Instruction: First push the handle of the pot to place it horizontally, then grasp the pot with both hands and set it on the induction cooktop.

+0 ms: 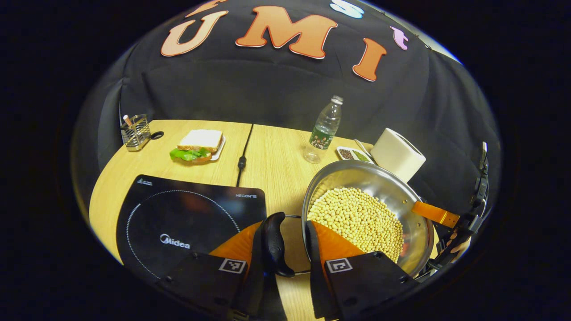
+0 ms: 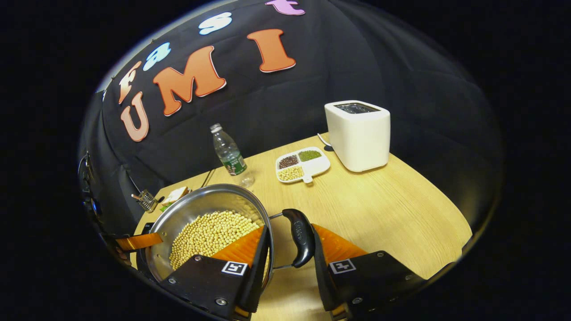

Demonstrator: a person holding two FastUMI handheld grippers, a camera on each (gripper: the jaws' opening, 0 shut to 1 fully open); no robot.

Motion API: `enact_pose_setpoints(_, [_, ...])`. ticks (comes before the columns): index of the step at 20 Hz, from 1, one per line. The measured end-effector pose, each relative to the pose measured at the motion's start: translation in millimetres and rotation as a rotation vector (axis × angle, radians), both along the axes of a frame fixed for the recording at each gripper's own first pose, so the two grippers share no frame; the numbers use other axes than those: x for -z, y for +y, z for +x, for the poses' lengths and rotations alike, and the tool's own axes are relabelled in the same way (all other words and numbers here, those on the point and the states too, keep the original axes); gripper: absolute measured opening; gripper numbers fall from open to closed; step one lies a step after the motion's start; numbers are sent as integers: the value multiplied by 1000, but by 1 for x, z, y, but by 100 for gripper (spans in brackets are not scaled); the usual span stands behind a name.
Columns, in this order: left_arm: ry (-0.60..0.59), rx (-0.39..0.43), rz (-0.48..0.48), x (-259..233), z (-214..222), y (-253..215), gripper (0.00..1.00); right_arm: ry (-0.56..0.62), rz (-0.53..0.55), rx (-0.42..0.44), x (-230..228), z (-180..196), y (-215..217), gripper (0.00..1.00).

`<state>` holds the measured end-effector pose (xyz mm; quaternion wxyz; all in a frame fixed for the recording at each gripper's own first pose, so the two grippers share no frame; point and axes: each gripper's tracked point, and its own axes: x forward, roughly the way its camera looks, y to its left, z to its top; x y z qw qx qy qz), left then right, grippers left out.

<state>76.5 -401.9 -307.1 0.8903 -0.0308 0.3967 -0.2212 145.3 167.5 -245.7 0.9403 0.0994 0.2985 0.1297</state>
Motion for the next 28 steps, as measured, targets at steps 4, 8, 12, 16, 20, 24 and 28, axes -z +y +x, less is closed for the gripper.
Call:
enact_pose_setpoints(4, [-27,-13,9,-27,10,35,51,-9,30,-32,-21,-12,32,52])
enact_pose_setpoints(8, [-34,-43,18,-47,14,78,51,-14,58,-65,-39,-25,72,52])
enact_pose_setpoints(12, [-35,-81,27,-57,20,130,51,0,80,-101,-47,-38,118,52])
enact_pose_setpoints(16, [-19,-116,38,-62,26,180,50,11,85,-143,-50,-55,162,52])
enact_pose_setpoints(20, [2,-148,49,-58,25,225,50,25,90,-180,-46,-76,204,52])
enact_pose_setpoints(24, [23,-183,58,-52,26,267,50,63,94,-219,-33,-92,239,52])
enact_pose_setpoints(28, [31,-184,81,-36,25,294,51,68,76,-235,-21,-103,265,52])
